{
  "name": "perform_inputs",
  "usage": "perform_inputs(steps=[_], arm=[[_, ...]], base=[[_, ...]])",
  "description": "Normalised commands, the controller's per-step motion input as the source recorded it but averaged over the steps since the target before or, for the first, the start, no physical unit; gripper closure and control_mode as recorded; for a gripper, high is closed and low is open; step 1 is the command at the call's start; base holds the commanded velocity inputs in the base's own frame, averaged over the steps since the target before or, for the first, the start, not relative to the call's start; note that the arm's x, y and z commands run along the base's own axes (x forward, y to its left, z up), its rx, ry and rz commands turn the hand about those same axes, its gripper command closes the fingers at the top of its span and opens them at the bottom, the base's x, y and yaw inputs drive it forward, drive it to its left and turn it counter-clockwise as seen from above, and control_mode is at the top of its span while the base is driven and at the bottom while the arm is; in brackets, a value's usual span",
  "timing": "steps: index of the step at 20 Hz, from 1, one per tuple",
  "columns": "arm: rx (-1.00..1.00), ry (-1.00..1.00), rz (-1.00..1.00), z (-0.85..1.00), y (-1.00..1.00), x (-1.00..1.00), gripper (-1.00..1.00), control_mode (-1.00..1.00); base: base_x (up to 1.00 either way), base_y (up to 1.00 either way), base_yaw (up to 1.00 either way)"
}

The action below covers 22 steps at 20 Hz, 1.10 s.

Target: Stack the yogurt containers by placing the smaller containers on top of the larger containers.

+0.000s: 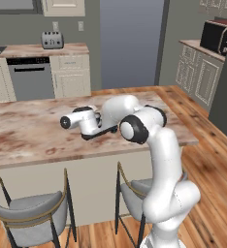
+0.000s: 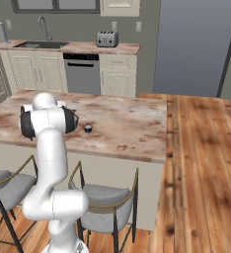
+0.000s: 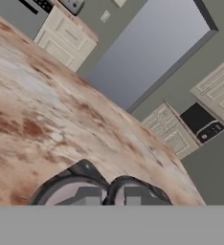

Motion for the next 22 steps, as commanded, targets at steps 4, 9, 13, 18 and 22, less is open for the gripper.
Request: perform_inputs(steps=[4, 9, 13, 18, 22], arm=[[0.00, 0.00, 0.00, -0.09, 0.06, 0.23, 1.00, -1.00], [0.00, 0.00, 0.00, -0.09, 0.05, 0.07, 1.00, -1.00], [0.00, 0.00, 0.00, -0.06, 0.04, 0.00, -1.00, -1.00], [0.00, 0.00, 0.00, 0.00, 0.00, 0.00, -1.00, -1.00], [0.00, 0.00, -0.01, 0.02, 0.00, 0.00, -1.00, -1.00]], base=[[0.00, 0.00, 0.00], [0.00, 0.00, 0.00], [0.00, 0.00, 0.00], [0.00, 0.00, 0.00], [0.00, 0.00, 0.00]])
